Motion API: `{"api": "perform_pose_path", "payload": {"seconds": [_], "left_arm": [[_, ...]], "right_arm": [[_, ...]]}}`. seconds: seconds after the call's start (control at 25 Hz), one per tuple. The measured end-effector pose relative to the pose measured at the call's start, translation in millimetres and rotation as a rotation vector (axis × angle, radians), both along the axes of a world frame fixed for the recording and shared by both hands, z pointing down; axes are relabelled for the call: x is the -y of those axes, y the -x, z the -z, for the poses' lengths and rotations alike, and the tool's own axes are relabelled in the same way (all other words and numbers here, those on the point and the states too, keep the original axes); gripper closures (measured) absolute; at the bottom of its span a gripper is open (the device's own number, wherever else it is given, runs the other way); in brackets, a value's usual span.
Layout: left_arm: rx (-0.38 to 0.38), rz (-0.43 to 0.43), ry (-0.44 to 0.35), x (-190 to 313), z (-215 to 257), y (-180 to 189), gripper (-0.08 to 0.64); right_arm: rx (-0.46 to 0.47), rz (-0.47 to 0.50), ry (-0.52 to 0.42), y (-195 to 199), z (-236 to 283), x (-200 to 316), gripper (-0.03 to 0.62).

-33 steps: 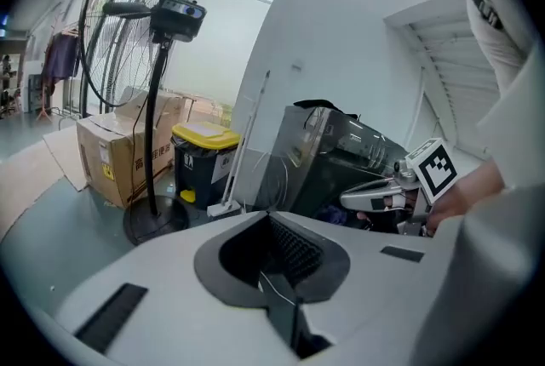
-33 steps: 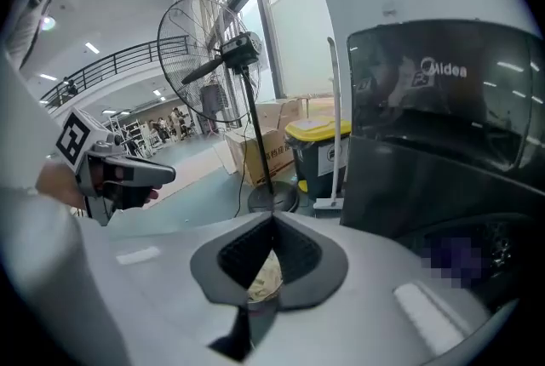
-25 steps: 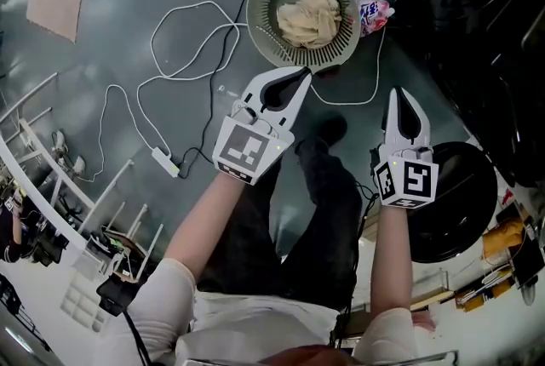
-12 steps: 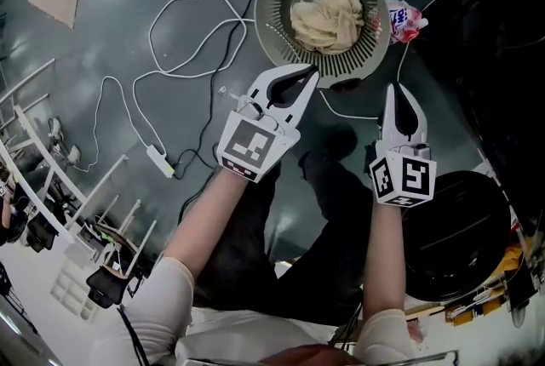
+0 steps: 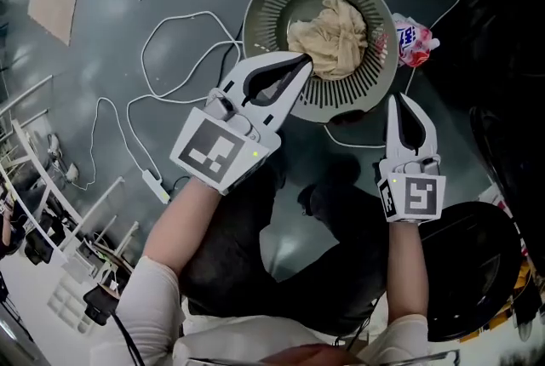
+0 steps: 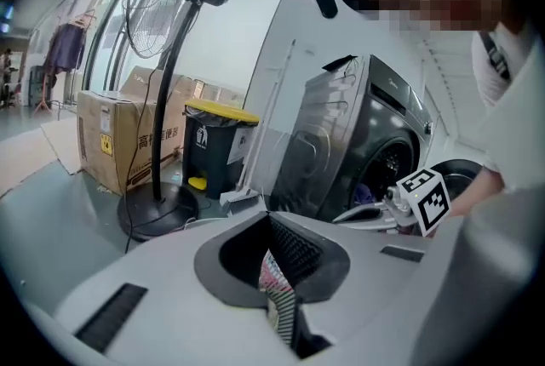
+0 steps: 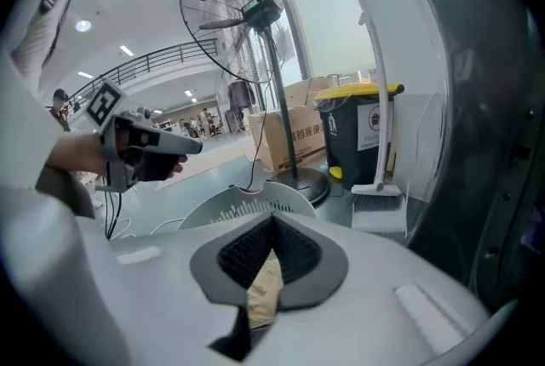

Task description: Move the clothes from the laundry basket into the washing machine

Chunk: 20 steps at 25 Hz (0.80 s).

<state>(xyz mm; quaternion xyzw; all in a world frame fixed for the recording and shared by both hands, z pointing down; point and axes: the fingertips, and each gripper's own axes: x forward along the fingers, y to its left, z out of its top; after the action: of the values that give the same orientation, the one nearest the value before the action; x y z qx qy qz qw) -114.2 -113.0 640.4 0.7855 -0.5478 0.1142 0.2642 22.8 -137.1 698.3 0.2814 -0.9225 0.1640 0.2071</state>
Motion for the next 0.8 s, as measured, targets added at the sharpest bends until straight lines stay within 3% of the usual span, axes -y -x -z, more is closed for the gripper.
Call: {"api": "perform_pose_path", "payload": {"seconds": [0.2,0.44,0.8], "left_arm": [[0.135,-0.082,-0.042,21.1,-3.2,12.8,0.555],[0.141,-0.097,-0.144,32.3,29.5,19.9,0.555],[0.194,-0.068,-0.127,25.7,28.0,35.0,0.555]], "right_arm": [[-0.015,0.088,-0.056,14.6,-17.0,24.6,0.581],[0.003,0.186,-0.178,32.1,0.6,43.9,0.581],[-0.014,0.192,-0.227,30.8,-4.5,62.5,0.581]]}}
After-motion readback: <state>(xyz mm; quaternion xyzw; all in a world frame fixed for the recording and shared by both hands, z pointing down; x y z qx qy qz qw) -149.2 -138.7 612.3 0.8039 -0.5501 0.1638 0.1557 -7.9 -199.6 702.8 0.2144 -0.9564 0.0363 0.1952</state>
